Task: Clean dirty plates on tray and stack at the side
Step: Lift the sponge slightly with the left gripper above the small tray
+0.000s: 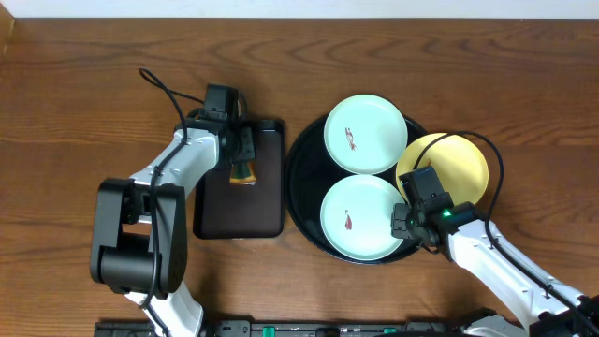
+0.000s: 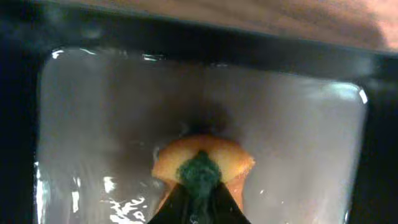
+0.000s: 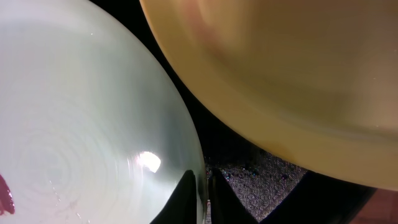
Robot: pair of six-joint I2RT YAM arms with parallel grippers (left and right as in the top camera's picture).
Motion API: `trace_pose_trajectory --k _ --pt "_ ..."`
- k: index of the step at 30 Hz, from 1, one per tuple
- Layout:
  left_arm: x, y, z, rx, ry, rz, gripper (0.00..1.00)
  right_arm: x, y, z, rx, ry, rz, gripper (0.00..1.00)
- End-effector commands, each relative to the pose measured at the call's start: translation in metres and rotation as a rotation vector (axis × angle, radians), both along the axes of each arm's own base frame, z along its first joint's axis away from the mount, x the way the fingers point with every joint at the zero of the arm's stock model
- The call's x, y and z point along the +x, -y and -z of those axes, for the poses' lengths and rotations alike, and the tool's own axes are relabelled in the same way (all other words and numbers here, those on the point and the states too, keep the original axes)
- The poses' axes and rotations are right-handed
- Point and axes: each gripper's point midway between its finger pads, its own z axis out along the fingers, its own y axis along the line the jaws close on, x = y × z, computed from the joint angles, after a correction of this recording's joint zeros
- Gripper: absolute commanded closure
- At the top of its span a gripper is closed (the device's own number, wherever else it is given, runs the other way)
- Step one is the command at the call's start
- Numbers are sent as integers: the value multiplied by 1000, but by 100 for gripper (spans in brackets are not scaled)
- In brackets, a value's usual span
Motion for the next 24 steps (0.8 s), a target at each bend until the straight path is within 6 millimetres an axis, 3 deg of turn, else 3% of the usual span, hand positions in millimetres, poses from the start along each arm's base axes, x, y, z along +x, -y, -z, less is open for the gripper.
trace_pose_trajectory --k 1,2,3,6,9,17,24 --pt "-15 -5 -4 20 -59 1 69 -4 1 4 -13 -11 -1 91" --pt "-16 -5 -11 18 -55 0 47 -4 1 4 -13 -10 -1 91" --pt "-17 -5 -19 16 -47 -4 42 -4 1 4 -13 -10 -1 91" --pt "-22 -6 -44 0 -15 -34 43 -4 1 4 -13 -10 -1 91" --pt "-25 -6 -50 -1 -14 -38 43 -4 1 4 -13 -10 -1 91" --pt "-40 -6 -21 11 -99 -35 43 -4 1 4 -14 -13 -1 91" --pt "-47 10 -6 16 -143 12 44 -4 1 4 -14 -13 -1 91"
